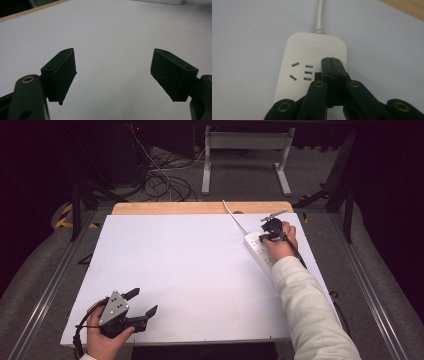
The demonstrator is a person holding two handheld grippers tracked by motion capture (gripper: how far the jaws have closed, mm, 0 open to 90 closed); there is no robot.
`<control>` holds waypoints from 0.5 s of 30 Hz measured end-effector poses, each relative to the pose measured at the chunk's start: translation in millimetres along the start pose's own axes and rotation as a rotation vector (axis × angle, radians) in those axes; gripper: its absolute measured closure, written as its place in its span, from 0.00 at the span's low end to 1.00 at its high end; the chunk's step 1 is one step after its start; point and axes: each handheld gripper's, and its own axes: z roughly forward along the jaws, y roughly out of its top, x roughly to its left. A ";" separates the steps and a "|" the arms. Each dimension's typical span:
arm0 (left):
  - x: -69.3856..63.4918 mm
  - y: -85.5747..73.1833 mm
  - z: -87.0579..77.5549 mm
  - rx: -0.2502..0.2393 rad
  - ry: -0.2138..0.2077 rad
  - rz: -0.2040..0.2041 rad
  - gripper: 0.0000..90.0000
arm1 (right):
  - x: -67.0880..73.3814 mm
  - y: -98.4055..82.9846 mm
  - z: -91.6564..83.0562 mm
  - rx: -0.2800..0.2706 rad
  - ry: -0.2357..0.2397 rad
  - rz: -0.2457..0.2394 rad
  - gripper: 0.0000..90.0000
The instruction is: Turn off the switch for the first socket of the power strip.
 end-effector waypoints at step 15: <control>-0.6 0.2 1.0 0.002 -0.004 -0.002 0.23 | 7.9 4.3 -35.7 -0.155 0.044 -0.009 1.00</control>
